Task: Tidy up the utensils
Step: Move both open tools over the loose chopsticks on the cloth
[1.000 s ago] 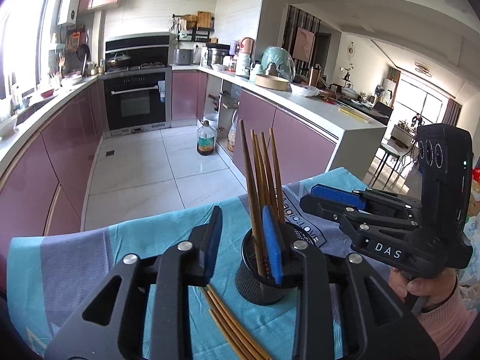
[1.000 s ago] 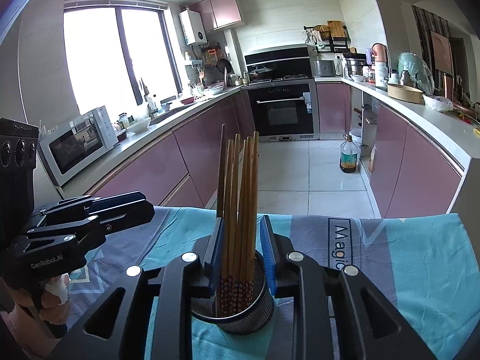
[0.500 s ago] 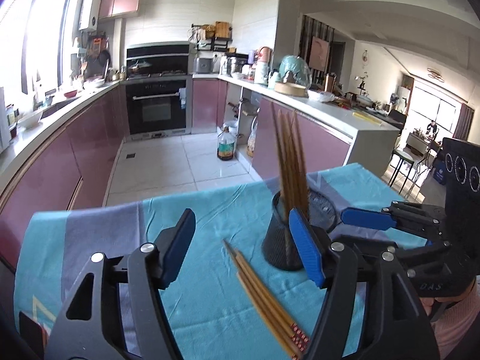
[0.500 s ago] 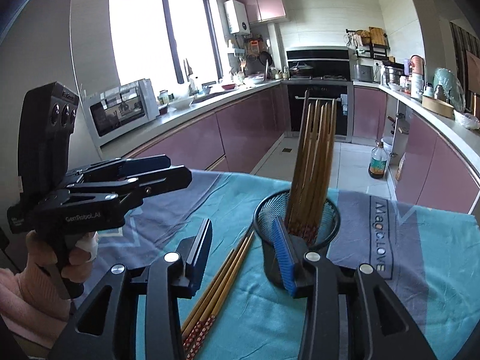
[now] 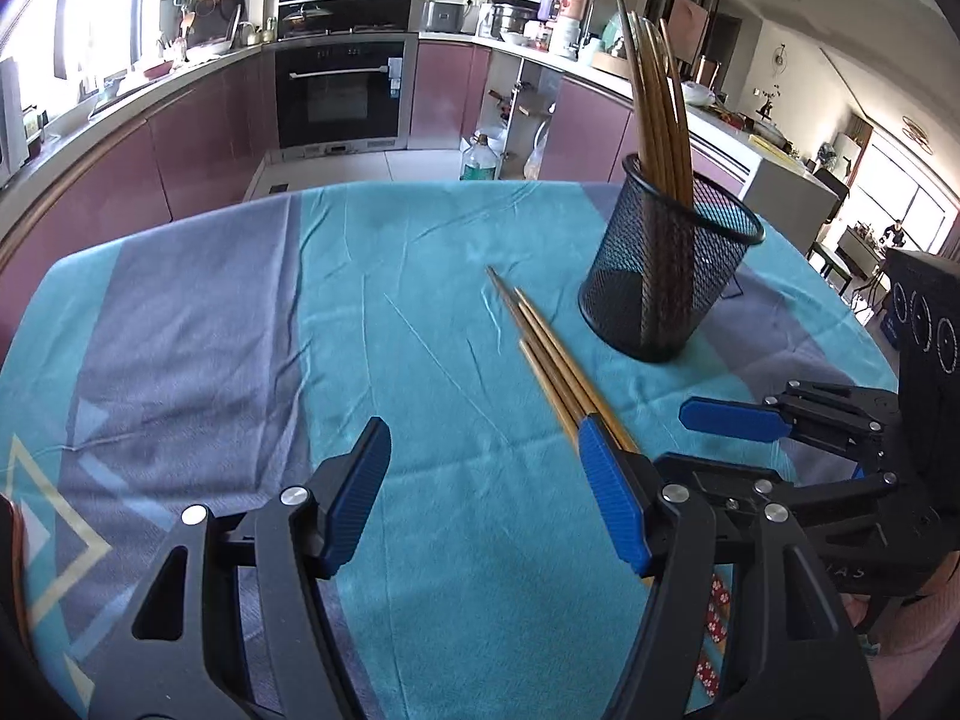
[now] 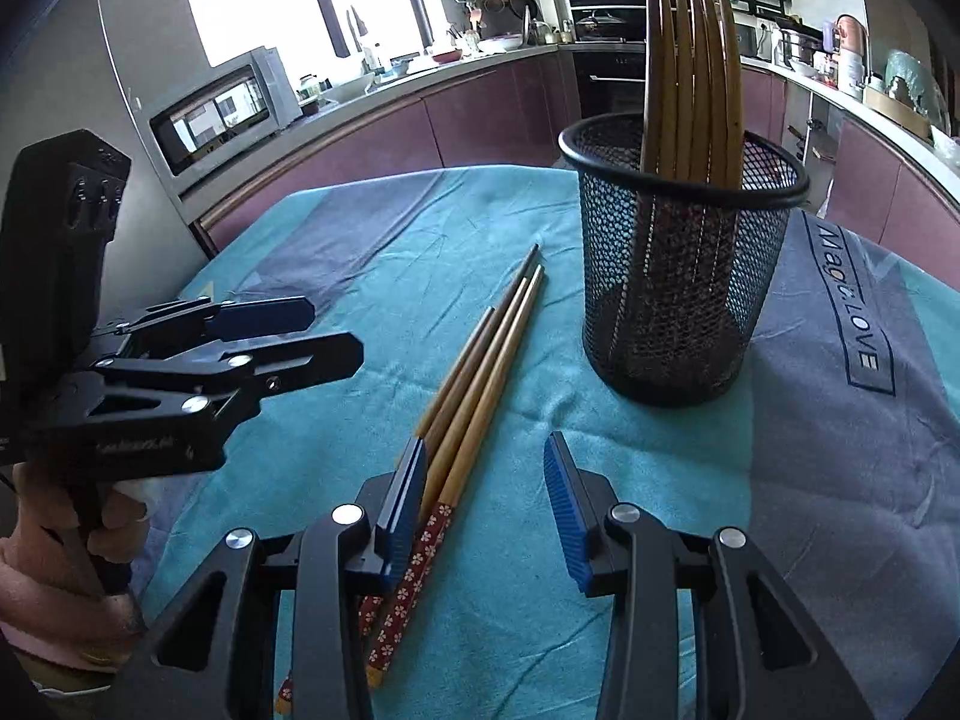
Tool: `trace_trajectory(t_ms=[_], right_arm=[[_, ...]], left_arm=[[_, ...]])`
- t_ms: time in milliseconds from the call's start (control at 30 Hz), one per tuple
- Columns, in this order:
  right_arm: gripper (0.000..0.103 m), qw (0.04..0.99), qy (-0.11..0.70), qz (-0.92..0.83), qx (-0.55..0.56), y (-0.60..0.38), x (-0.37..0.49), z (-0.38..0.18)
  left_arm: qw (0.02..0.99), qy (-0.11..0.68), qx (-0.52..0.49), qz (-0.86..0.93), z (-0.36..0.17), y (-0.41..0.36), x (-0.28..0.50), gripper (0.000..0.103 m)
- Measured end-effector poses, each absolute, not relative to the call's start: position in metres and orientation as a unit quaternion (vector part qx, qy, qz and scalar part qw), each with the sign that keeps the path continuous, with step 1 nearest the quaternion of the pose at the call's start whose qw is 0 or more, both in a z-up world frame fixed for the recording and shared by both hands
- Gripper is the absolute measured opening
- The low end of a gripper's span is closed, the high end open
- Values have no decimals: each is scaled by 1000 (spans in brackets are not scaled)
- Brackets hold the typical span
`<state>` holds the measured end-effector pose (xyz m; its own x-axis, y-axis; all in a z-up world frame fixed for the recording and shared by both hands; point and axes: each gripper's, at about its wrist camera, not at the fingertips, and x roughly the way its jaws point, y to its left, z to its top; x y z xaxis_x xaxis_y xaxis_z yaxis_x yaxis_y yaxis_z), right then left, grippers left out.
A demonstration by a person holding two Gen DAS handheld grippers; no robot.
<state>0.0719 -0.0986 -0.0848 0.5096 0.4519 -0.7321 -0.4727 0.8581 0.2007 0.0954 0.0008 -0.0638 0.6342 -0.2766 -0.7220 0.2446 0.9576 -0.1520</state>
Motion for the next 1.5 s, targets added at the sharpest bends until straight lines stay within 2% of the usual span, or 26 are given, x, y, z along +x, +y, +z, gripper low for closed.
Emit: trace_trajectory(t_ms=[333,1333,1500], right_arm=[[38,874,418,243,-44,-88,67,-90],[35,876,423,231,-25,-110,71,-92],[35,876,424,231,-25,-110,71,-92]], left_arm=[[896,419,-17,-148,-81,-13,92,65],[889,429,27,-159,-98,-42,94,68],[889,427,29,-162,-99,-38,92,62]])
